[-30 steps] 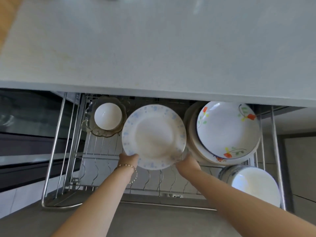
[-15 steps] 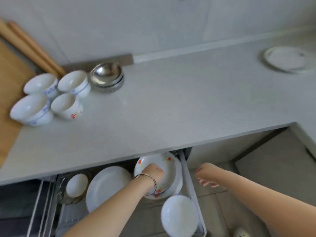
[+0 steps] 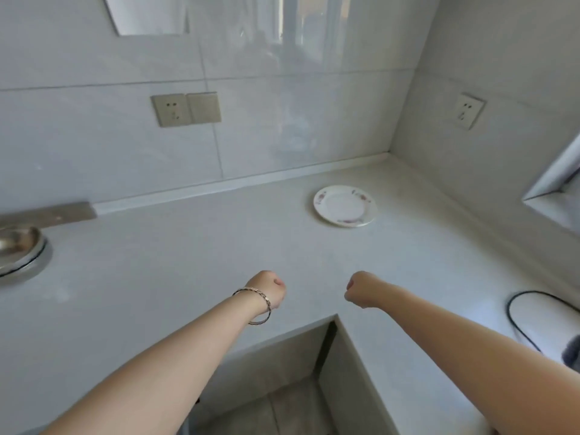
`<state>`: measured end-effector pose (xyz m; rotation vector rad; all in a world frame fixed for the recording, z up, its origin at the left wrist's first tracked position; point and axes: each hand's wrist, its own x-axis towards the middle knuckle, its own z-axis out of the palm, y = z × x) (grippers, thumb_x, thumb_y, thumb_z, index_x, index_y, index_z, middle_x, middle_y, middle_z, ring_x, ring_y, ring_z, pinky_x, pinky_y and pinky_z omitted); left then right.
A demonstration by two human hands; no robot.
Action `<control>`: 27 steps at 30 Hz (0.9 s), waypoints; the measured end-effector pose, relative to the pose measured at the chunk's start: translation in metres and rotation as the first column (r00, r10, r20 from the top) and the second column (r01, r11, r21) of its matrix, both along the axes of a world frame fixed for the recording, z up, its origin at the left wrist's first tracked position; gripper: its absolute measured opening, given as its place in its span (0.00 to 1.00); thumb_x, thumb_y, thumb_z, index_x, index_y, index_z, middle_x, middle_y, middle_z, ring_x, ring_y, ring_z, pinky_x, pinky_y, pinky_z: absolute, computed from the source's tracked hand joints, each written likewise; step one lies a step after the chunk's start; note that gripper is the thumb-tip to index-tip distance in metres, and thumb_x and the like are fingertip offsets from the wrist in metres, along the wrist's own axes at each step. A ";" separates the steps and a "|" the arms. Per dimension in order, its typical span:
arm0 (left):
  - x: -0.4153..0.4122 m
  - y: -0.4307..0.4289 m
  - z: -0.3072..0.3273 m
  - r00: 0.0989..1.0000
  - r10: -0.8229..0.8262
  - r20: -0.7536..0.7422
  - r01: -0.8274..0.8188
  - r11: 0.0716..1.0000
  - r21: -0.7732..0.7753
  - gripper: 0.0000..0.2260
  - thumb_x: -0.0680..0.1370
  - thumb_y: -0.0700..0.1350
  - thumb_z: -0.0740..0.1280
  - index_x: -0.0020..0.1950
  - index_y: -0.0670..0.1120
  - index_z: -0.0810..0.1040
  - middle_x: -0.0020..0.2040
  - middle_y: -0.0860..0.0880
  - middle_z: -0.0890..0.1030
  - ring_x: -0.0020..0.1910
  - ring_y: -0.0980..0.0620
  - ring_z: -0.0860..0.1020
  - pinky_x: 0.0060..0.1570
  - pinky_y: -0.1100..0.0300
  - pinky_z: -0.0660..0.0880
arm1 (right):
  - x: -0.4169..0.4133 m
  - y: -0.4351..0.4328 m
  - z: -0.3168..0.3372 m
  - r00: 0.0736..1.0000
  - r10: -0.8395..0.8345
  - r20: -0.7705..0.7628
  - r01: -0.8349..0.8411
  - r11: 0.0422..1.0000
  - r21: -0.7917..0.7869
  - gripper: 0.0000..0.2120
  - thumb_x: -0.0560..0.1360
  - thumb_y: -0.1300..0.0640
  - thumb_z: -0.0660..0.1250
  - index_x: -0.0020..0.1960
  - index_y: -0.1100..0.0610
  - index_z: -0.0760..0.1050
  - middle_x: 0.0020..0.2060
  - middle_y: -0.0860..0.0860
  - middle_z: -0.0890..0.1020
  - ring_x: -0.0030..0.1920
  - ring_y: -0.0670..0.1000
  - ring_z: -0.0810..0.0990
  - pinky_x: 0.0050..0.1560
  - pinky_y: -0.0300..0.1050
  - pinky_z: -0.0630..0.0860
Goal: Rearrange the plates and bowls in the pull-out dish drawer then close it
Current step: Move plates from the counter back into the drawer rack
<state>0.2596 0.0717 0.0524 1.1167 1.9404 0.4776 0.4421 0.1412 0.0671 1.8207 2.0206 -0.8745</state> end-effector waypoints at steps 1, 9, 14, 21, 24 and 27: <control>0.007 0.015 0.004 1.000 -0.011 0.000 0.011 1.000 0.010 0.07 0.76 0.38 0.54 0.43 0.45 0.71 0.42 0.44 0.77 0.41 0.47 0.76 0.37 0.62 0.67 | 0.008 0.016 0.003 1.000 -0.013 -0.010 0.013 1.000 0.019 0.09 0.73 0.63 0.56 0.34 0.59 0.67 0.35 0.54 0.72 0.39 0.54 0.71 0.35 0.39 0.67; 0.038 0.153 -0.006 0.986 0.084 0.143 -0.088 0.996 0.023 0.10 0.78 0.38 0.55 0.41 0.44 0.73 0.33 0.50 0.74 0.40 0.47 0.77 0.30 0.64 0.68 | 0.040 0.138 -0.018 0.986 -0.158 -0.051 0.160 0.985 0.058 0.10 0.74 0.63 0.57 0.51 0.61 0.74 0.50 0.55 0.78 0.46 0.54 0.73 0.41 0.39 0.70; 0.029 0.259 -0.033 0.969 0.144 0.199 -0.149 0.989 0.010 0.09 0.78 0.37 0.54 0.51 0.44 0.72 0.36 0.50 0.76 0.36 0.49 0.78 0.34 0.63 0.71 | 0.038 0.216 -0.050 0.961 -0.268 -0.067 0.270 0.963 0.026 0.17 0.76 0.62 0.56 0.62 0.63 0.73 0.60 0.57 0.78 0.60 0.56 0.77 0.56 0.43 0.75; -0.004 0.392 -0.080 0.996 0.094 0.000 -0.092 0.984 -0.151 0.23 0.76 0.40 0.61 0.72 0.42 0.63 0.67 0.41 0.73 0.64 0.41 0.74 0.59 0.56 0.71 | 0.025 0.319 -0.101 0.853 -0.515 -0.092 0.509 0.857 -0.073 0.09 0.77 0.58 0.58 0.39 0.60 0.70 0.39 0.53 0.76 0.41 0.53 0.74 0.36 0.39 0.67; -0.014 0.432 -0.106 0.995 0.090 -0.034 -0.095 0.977 -0.193 0.22 0.75 0.37 0.63 0.69 0.38 0.68 0.66 0.40 0.74 0.62 0.42 0.75 0.61 0.56 0.71 | 0.017 0.351 -0.121 0.682 -0.710 -0.177 0.695 0.704 -0.148 0.13 0.78 0.55 0.58 0.37 0.60 0.68 0.30 0.51 0.73 0.31 0.50 0.72 0.30 0.41 0.68; -0.015 0.453 -0.128 0.992 0.113 0.047 -0.102 0.975 -0.197 0.09 0.71 0.32 0.65 0.51 0.39 0.77 0.50 0.40 0.80 0.45 0.46 0.77 0.48 0.59 0.74 | 0.012 0.369 -0.136 0.502 -0.817 -0.284 0.803 0.562 -0.197 0.10 0.76 0.60 0.60 0.53 0.66 0.73 0.40 0.57 0.78 0.40 0.58 0.77 0.46 0.50 0.80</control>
